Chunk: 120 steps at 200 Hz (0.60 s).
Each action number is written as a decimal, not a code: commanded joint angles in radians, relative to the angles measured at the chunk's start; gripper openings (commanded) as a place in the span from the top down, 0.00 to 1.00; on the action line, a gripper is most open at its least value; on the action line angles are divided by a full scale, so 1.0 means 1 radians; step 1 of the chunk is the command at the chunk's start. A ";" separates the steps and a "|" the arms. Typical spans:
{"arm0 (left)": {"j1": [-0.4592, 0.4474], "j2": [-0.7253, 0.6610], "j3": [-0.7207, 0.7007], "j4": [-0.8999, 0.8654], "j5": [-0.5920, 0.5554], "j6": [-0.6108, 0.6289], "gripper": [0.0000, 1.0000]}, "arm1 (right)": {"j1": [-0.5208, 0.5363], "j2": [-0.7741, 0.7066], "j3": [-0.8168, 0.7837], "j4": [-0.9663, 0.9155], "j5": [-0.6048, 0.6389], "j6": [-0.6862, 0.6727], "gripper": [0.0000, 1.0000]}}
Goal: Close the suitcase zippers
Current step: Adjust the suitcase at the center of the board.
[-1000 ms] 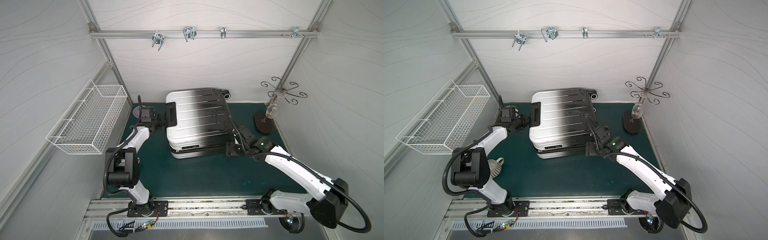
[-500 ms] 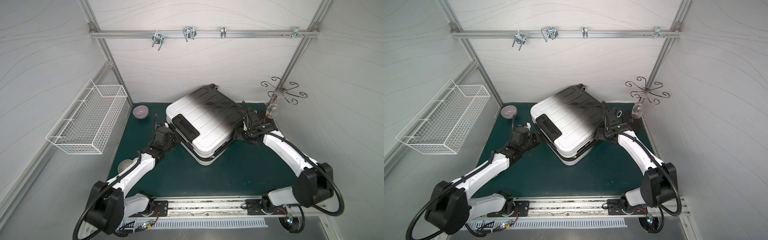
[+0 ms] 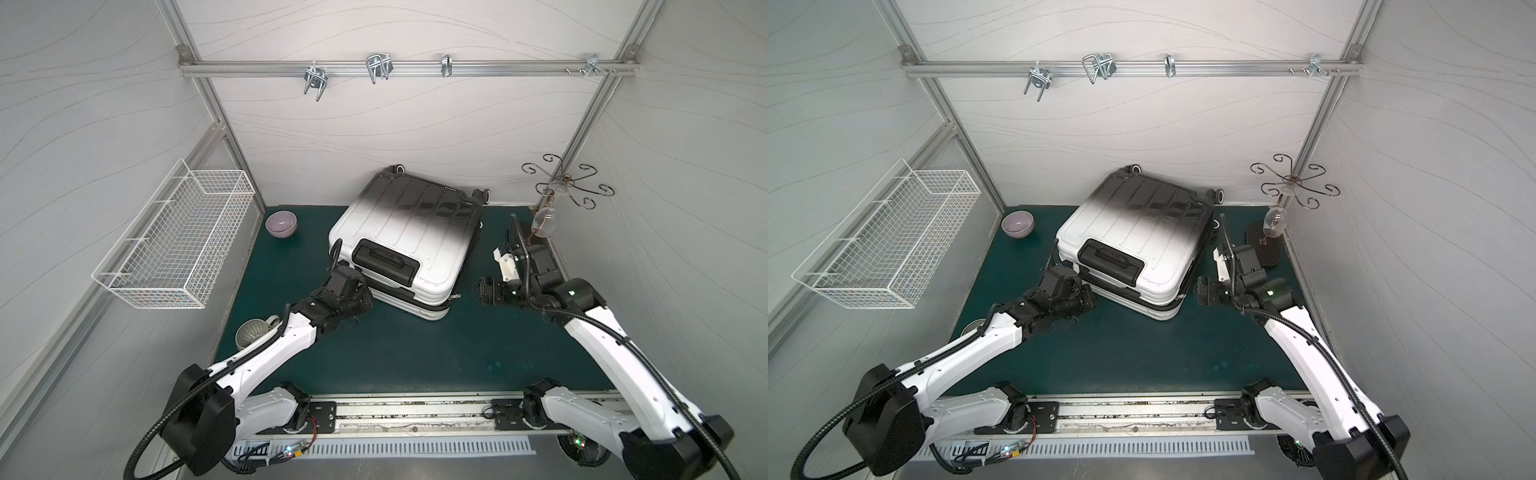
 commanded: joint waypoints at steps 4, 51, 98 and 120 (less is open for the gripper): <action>0.003 -0.037 0.132 -0.068 -0.022 0.071 1.00 | 0.075 0.015 -0.056 0.001 -0.042 -0.101 0.19; 0.014 -0.072 0.136 -0.126 -0.047 0.118 1.00 | 0.147 0.214 0.001 0.103 0.016 -0.157 0.20; 0.187 -0.077 0.206 -0.219 0.000 0.209 0.86 | 0.149 0.321 -0.033 0.306 0.047 -0.139 0.33; 0.227 -0.063 0.224 -0.235 0.006 0.231 0.82 | 0.150 0.313 -0.093 0.435 0.054 -0.105 0.41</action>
